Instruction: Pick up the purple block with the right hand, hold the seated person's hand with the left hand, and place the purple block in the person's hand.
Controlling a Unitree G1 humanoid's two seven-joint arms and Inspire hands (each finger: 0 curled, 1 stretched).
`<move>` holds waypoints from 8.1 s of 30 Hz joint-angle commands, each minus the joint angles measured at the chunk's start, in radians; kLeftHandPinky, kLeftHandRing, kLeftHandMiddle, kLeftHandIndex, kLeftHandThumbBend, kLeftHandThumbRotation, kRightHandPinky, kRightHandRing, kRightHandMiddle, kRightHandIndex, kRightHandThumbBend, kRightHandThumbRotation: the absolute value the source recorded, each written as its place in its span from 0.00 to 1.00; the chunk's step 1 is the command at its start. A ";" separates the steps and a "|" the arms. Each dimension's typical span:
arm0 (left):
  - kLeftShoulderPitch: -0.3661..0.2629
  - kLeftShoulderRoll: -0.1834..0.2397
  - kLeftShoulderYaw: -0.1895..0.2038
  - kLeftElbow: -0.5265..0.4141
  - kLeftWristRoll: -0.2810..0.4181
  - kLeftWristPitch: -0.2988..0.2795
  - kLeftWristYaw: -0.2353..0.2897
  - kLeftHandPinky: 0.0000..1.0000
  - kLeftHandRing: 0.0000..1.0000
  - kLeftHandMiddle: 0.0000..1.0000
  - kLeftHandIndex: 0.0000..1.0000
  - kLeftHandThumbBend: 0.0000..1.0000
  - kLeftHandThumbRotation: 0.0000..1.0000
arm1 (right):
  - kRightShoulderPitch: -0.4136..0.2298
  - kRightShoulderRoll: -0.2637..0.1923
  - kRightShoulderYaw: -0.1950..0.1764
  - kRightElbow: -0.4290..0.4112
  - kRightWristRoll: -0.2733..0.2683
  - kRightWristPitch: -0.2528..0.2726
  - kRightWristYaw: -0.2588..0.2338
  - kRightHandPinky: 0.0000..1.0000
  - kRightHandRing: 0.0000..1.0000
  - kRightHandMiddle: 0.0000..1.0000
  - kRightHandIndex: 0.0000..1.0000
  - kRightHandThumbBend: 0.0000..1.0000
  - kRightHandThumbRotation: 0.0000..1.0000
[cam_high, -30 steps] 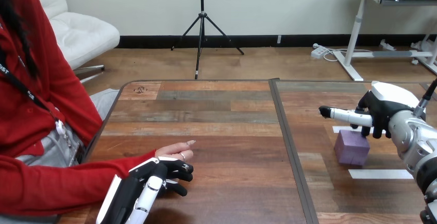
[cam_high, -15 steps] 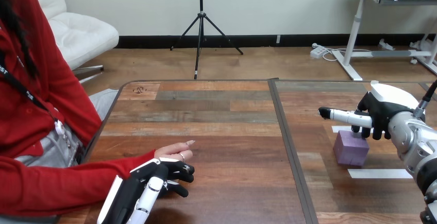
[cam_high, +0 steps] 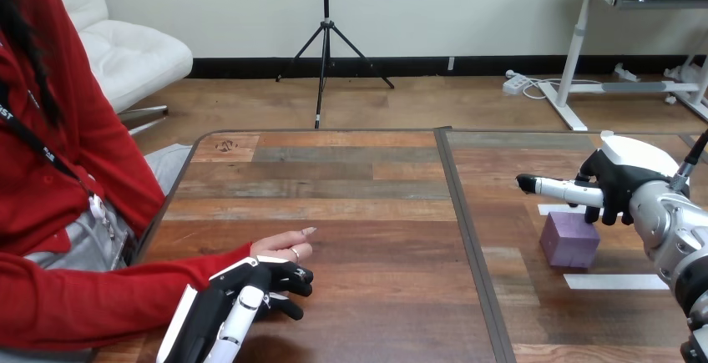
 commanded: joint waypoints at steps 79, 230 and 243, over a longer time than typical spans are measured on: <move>-0.124 -0.008 0.021 0.060 -0.010 -0.011 -0.015 0.49 0.60 0.59 0.54 0.48 0.83 | -0.044 -0.048 -0.076 -0.053 0.125 -0.101 0.010 0.51 0.60 0.62 0.61 1.00 0.86; -0.072 0.002 0.045 0.023 -0.029 -0.017 -0.054 0.49 0.58 0.59 0.55 0.56 0.80 | 0.053 0.079 -0.053 0.000 0.115 0.039 0.037 0.80 0.92 0.92 0.88 1.00 0.46; -0.077 0.005 0.045 0.030 -0.025 -0.033 -0.055 0.48 0.57 0.59 0.54 0.55 0.81 | 0.061 0.086 -0.070 0.003 0.134 0.057 0.032 0.79 0.89 0.90 0.87 0.99 0.36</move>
